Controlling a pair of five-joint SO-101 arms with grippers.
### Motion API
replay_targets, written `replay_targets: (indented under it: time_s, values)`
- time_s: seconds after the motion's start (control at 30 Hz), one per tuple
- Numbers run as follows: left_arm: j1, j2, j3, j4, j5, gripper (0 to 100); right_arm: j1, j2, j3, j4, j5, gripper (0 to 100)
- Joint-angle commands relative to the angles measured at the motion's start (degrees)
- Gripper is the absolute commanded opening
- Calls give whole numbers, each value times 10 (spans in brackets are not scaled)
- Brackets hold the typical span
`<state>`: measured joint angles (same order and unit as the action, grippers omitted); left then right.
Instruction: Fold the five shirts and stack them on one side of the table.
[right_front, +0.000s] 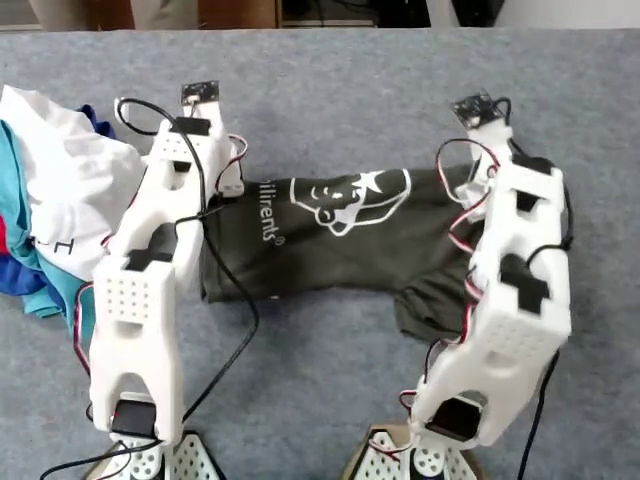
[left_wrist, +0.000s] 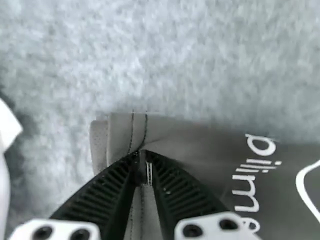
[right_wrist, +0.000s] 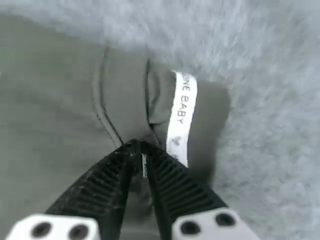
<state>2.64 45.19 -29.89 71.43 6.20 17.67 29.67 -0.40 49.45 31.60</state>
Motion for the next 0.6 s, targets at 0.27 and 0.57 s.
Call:
replay_targets:
  time_s: [0.27,0.57]
  values:
    - [-24,101,-235,62,9,19,24,39,-148,87,19,3]
    - [-21,102,-486,244,7,19,-20,-122,-213,208,7,3]
